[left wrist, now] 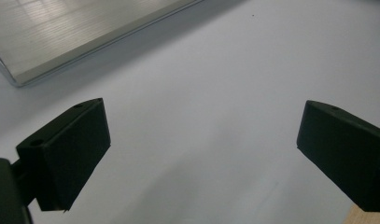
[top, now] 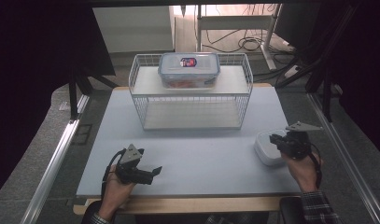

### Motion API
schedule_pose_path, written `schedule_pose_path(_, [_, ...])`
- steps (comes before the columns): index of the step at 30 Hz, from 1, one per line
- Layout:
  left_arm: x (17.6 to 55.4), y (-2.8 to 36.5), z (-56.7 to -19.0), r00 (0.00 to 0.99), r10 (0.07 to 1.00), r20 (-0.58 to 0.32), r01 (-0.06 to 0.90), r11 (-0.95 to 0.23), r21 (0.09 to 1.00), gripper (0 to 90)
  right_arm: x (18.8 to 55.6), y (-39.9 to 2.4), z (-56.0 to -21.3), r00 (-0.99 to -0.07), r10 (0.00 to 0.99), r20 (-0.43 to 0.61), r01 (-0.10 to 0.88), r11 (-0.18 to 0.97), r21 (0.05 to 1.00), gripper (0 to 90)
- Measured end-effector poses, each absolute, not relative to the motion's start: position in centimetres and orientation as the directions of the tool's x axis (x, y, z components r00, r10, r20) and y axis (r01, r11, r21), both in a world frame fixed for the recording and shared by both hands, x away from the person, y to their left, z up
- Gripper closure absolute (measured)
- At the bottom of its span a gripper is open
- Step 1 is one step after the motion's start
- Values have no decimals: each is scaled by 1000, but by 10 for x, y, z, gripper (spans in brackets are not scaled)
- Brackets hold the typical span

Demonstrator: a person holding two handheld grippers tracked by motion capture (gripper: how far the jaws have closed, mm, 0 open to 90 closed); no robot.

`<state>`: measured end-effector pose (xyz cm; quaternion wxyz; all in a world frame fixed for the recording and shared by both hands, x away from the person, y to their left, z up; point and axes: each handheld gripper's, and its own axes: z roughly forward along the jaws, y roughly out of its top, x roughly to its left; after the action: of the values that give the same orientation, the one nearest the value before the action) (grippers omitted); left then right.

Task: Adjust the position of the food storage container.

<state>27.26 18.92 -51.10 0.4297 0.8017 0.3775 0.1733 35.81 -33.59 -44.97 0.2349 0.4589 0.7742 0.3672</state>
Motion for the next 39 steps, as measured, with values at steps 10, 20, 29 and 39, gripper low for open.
schedule_pose_path(10, [273, 188, -511, 656, 753, -47, 457, -347, 819, 34, 363, -377, -451, -321, 944, -79, 566, 258, 783, 895])
schedule_pose_path(20, [273, 188, -512, 659, 751, -45, 458, -354, 816, 35, 370, -393, -460, -269, 955, -121, 600, 265, 755, 894])
schedule_pose_path(29, [273, 187, -512, 661, 749, -42, 459, -360, 812, 37, 371, -386, -466, -318, 945, -80, 635, 274, 723, 895])
schedule_pose_path(39, [274, 187, -513, 660, 750, -45, 466, -362, 808, 38, 367, -359, -468, -426, 904, -34, 625, 321, 712, 895])
